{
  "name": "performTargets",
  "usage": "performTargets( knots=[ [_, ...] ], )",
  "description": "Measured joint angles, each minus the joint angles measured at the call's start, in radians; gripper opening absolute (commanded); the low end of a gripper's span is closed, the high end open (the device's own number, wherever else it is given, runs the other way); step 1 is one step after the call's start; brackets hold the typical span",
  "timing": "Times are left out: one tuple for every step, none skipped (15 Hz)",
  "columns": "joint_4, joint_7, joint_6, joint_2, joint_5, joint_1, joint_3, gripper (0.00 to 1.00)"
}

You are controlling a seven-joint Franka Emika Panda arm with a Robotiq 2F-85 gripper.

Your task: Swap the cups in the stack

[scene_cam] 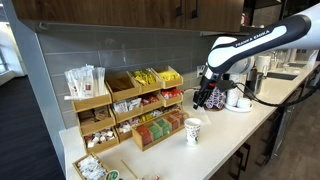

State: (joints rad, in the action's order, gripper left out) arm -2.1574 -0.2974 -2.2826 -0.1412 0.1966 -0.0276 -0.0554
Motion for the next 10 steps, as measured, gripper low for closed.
performTargets(
  knots=[
    [0.002, 0.000, 0.000, -0.008, 0.003, 0.000, 0.000, 0.93],
    [0.003, 0.000, 0.003, -0.020, 0.005, 0.000, 0.000, 0.99],
    [0.003, 0.000, 0.006, -0.031, 0.006, 0.000, 0.000, 1.00],
    [0.003, 0.000, 0.011, -0.044, 0.006, 0.001, -0.001, 1.00],
    [0.003, 0.000, 0.015, -0.055, 0.007, 0.001, -0.001, 1.00],
    [0.003, 0.001, 0.020, -0.065, 0.008, 0.001, -0.002, 1.00],
    [0.003, 0.000, 0.027, -0.073, 0.008, 0.001, -0.002, 1.00],
    [0.004, 0.001, 0.029, -0.078, 0.008, 0.001, -0.002, 1.00],
    [0.005, 0.001, 0.029, -0.078, 0.008, 0.000, -0.002, 1.00],
    [0.005, 0.001, 0.029, -0.077, 0.008, 0.000, -0.002, 1.00]
  ],
)
